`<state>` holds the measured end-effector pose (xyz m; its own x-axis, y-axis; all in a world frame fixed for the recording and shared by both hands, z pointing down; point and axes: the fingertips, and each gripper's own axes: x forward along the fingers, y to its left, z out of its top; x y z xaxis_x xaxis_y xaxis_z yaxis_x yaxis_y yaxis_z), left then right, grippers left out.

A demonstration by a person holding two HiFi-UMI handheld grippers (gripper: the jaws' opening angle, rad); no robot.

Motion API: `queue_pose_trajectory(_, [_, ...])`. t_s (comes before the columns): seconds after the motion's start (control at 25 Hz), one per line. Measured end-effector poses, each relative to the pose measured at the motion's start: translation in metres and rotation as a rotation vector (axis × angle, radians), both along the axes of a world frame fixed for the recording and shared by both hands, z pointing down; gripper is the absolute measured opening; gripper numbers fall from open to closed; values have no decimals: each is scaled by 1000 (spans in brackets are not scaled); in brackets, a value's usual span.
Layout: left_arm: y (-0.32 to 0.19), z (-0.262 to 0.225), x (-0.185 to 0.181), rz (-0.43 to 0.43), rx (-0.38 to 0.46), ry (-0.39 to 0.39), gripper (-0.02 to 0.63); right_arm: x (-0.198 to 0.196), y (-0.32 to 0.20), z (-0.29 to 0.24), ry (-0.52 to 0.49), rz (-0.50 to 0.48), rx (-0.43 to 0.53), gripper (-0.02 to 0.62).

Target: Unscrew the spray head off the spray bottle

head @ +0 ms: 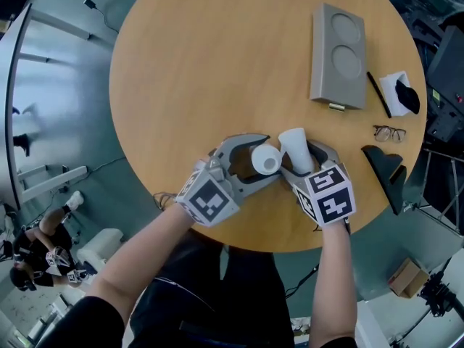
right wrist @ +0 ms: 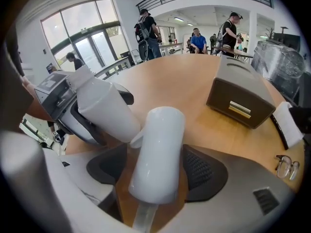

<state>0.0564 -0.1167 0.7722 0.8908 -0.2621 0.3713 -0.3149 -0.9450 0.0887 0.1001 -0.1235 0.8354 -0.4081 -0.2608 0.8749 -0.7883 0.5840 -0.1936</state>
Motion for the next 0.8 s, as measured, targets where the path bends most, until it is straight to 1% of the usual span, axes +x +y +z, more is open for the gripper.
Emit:
queue_pose_trajectory(0.2, [7, -10, -5, -18, -2, -6, 328, 2, 6, -10, 27, -20, 8, 396])
queue_pose_trajectory(0.28, [11, -15, -10, -19, -3, -13, 334, 3, 9, -16, 44, -36, 21, 413])
queue_pose_trajectory(0.44, [15, -16, -19, -30, 32, -12, 344, 2, 13, -32, 49, -53, 48, 413])
queue_pose_trajectory(0.52, [16, -16, -22, -35, 34, -19, 345, 2, 16, -41, 49, -55, 65, 413])
queue_pose_trajectory(0.64, [17, -26, -27, -45, 38, -12, 345, -4, 17, -61, 18, -65, 107, 413])
queue_pose_trajectory(0.72, [18, -41, -31, -52, 42, 7, 345, -10, 22, -78, -11, -81, 131, 413])
queue_pose_trajectory(0.8, [24, -58, -39, -63, 43, 9, 345, -17, 29, -99, -42, -102, 163, 413])
